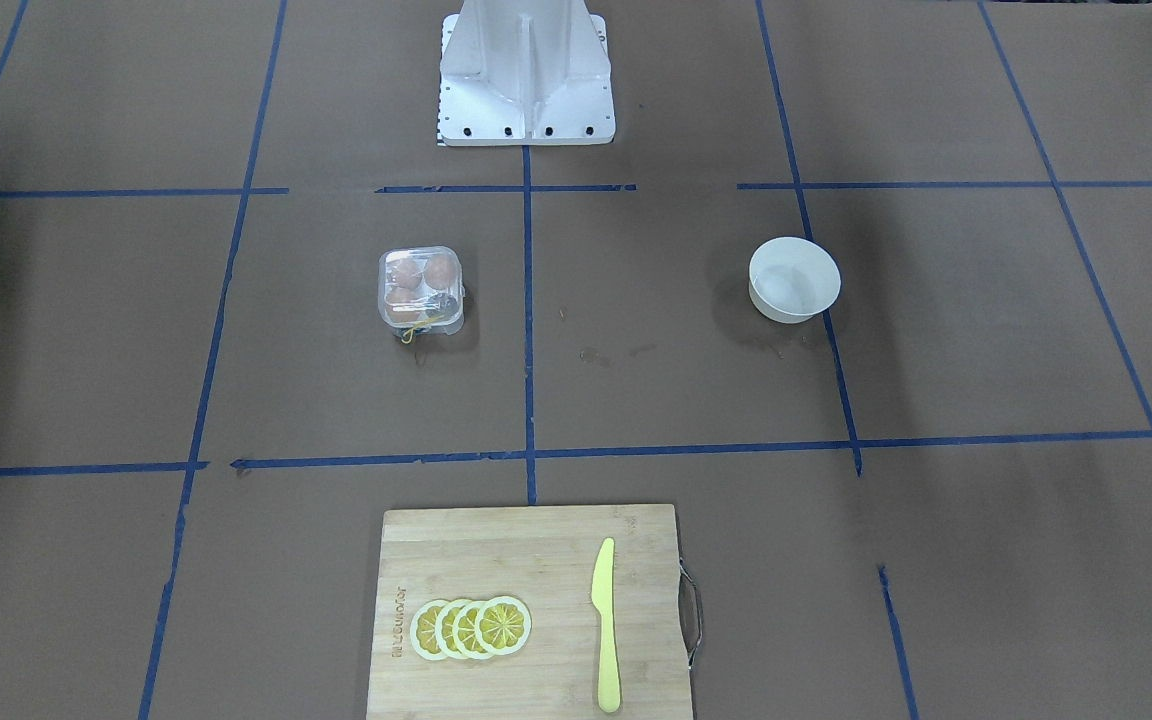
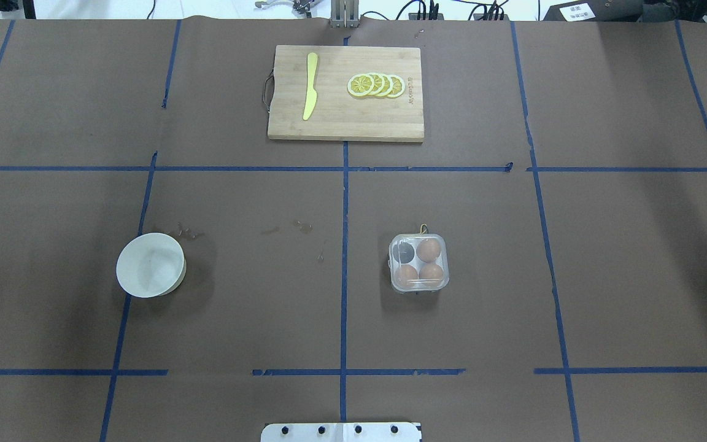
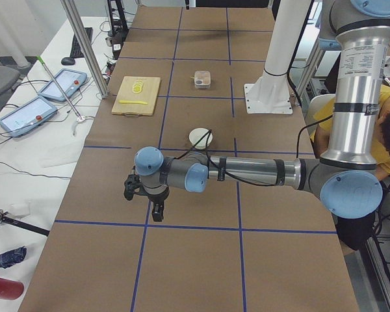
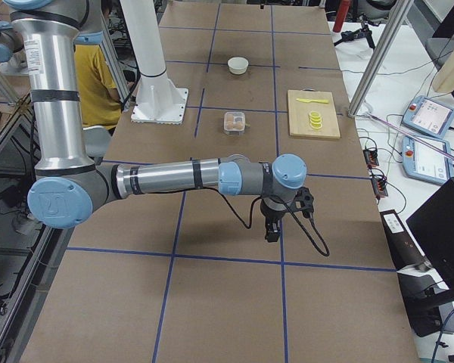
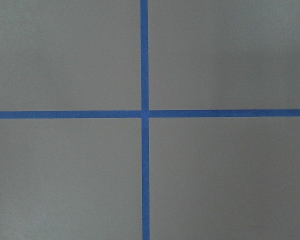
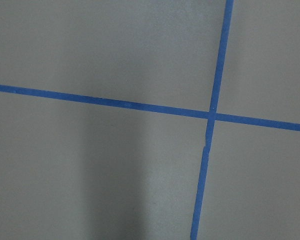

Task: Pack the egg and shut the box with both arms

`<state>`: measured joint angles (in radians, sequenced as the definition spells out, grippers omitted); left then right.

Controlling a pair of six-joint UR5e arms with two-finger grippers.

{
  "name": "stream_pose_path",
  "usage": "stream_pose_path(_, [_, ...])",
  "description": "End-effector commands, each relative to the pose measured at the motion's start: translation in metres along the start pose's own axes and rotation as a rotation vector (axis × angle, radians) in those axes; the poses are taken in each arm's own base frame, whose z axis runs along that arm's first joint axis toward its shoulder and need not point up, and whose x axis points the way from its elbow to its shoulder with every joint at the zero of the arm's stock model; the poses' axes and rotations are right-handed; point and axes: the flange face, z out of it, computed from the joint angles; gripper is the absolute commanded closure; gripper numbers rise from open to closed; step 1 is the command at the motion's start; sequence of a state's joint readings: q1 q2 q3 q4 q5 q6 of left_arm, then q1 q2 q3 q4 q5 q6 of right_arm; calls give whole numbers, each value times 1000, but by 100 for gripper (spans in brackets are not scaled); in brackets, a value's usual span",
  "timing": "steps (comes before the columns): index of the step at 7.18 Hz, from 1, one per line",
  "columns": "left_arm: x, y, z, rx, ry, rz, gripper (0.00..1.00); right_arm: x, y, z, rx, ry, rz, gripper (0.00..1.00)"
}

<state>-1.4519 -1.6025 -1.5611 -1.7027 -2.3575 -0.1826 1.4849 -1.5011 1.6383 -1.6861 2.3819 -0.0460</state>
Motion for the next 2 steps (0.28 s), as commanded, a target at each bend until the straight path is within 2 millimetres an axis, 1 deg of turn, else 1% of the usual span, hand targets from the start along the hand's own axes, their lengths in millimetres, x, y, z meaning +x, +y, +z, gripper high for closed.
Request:
stream_pose_path(1, [1, -1, -3, 4, 8, 0, 0, 0, 1, 0, 0, -2, 0, 0])
stream_pose_path(2, [0, -2, -6, 10, 10, -2, 0, 0, 1, 0, 0, -2, 0, 0])
